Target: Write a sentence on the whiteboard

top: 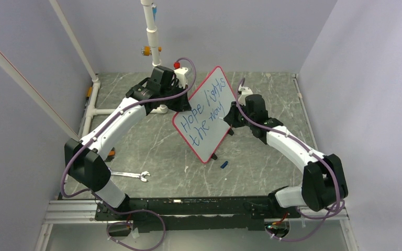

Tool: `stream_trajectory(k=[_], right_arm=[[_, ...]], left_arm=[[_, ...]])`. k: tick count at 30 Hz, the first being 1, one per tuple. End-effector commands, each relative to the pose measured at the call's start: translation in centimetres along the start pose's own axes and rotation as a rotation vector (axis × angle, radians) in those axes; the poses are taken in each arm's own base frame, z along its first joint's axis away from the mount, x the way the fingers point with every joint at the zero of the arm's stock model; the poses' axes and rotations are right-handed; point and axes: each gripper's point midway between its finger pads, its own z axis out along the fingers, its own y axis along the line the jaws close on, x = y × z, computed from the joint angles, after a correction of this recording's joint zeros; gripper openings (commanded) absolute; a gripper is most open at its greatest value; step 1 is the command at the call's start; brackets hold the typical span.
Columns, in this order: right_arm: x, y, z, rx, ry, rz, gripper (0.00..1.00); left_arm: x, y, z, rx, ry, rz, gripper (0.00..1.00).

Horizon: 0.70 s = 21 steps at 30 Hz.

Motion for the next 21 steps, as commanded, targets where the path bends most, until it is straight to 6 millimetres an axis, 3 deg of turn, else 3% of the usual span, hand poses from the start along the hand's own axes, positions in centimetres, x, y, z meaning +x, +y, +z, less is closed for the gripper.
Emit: stream_trajectory(k=[1,12,21], right_arm=[[-4.5,1.7,-3.2,-0.013,-0.122,-0.009,0.00],[-6.2,1.5,-9.7,0.062,-0.247,0.011,0.00],[-5.7,1.0,-11.6,0.091,-0.281,0.012,0.00]], left_arm=[[5.0,7.3,0.1,-0.306,0.195,0.215,0.00],[5.8,7.2,0.5,-0.284,0.228,0.215,0.00],[7.9,5.1,1.5,-0.146,0.306,0.169,0.00]])
